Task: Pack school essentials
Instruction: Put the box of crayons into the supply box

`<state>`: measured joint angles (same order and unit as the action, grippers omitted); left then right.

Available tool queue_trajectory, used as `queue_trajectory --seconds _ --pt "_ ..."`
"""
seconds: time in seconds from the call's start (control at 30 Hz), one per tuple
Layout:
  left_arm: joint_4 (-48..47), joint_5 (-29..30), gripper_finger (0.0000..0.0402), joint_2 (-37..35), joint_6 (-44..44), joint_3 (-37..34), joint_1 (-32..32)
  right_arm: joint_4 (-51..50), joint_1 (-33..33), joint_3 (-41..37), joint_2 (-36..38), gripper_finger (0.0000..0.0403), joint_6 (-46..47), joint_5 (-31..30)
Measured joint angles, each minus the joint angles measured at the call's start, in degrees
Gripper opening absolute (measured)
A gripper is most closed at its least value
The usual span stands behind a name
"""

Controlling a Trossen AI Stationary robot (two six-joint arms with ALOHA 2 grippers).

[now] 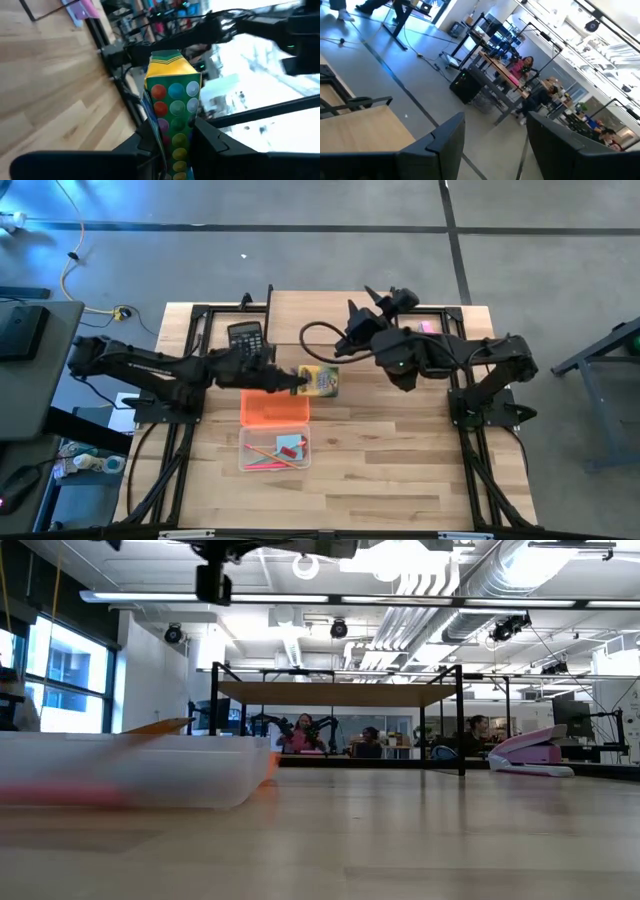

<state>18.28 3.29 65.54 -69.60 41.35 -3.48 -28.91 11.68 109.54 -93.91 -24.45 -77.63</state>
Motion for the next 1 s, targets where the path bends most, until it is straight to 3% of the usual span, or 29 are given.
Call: queue_trajectory --seconds 0.33,0.6,0.87,1.0 --pt "3.0 13.3 0.0066 -8.6 -3.7 -11.9 13.5 -0.2 -2.1 -0.1 -0.1 0.0201 0.5 2.8" --pt "2.5 27.2 0.0065 -10.7 -13.3 -19.0 28.2 -0.2 -2.7 -0.1 -0.1 0.0201 0.6 5.1" --pt "-5.9 38.1 0.0069 -9.0 -25.4 -19.4 38.8 -0.4 -2.7 -0.1 -0.1 0.0201 4.1 7.8" --pt "-7.2 40.8 0.0069 -6.6 -30.4 -19.4 41.9 -0.5 -2.7 -0.1 -0.1 0.0201 4.1 8.0"
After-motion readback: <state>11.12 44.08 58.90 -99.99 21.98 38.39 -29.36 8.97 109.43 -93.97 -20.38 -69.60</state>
